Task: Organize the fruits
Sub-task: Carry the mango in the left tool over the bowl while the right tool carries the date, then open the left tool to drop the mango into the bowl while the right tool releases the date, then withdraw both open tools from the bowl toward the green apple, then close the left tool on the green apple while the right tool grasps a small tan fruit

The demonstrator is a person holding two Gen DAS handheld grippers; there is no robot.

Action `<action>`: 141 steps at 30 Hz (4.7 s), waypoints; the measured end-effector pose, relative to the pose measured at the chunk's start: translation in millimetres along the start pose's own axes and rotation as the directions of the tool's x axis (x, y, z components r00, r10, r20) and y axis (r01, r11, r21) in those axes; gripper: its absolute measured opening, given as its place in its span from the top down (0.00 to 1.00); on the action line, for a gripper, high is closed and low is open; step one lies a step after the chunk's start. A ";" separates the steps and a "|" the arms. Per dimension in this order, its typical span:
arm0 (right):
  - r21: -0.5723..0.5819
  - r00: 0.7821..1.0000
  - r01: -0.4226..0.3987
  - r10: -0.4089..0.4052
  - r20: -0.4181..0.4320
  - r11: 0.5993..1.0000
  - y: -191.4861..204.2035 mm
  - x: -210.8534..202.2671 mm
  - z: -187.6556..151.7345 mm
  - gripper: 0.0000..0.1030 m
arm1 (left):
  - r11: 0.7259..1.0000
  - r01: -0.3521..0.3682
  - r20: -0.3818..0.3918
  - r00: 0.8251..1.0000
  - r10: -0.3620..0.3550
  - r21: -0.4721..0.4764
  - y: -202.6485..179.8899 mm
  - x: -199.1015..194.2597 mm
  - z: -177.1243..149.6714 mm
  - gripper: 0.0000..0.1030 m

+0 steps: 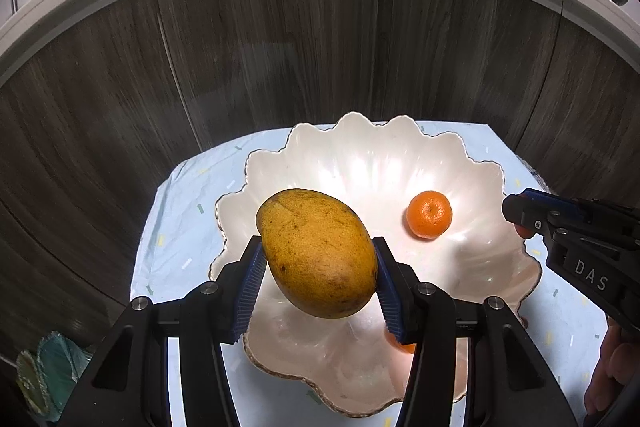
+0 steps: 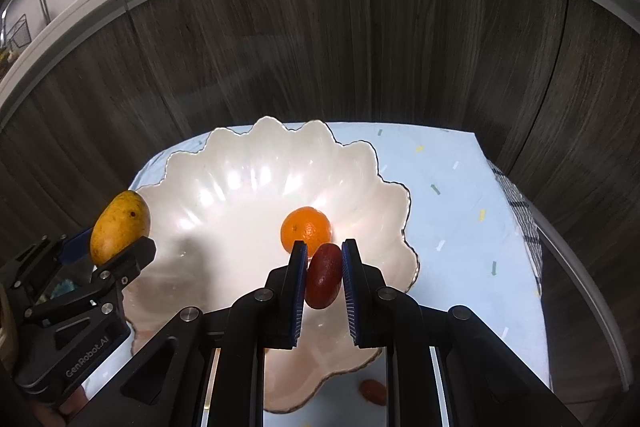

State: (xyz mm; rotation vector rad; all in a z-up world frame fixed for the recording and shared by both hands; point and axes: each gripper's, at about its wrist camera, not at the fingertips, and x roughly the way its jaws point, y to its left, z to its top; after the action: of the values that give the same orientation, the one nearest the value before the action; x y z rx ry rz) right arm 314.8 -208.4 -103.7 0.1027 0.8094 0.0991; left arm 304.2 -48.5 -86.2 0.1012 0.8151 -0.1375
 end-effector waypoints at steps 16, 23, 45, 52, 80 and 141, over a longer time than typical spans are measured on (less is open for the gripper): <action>0.008 0.999 -0.003 0.003 -0.051 1.000 -0.6 11.1 -7.7 0.80 | 1.000 -0.013 -0.044 0.999 0.014 0.018 -2.6 6.6 -6.0 0.43; 0.023 0.999 0.032 -0.032 -0.016 0.999 -2.6 0.9 -3.7 0.35 | 0.999 -0.037 -0.028 0.999 0.037 0.018 -0.2 -1.4 -2.2 0.31; 0.021 0.997 0.048 -0.049 0.055 0.999 2.2 -47.3 -5.1 0.25 | 0.998 -0.069 0.051 0.996 0.069 0.008 0.6 -54.4 -2.3 0.08; 0.030 0.996 0.050 -0.052 0.077 0.998 -1.9 -66.1 -11.7 0.25 | 0.998 -0.065 0.069 0.996 0.064 0.018 -6.2 -71.4 -5.0 0.08; 0.041 0.995 0.045 -0.048 0.082 0.998 -5.0 -103.9 -54.0 0.25 | 0.995 -0.068 0.104 0.993 0.061 0.070 -19.8 -117.4 -40.2 0.08; -0.123 0.998 0.059 -0.057 0.020 0.991 62.3 -71.2 -170.6 0.25 | 0.998 -0.051 -0.105 0.993 0.055 0.034 22.4 -85.2 -163.9 0.08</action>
State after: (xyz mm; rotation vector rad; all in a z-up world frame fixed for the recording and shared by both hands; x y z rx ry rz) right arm 139.1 -146.6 -161.5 -0.0371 0.7874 0.0936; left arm 132.4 4.1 -134.8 0.1609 0.9156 -0.0956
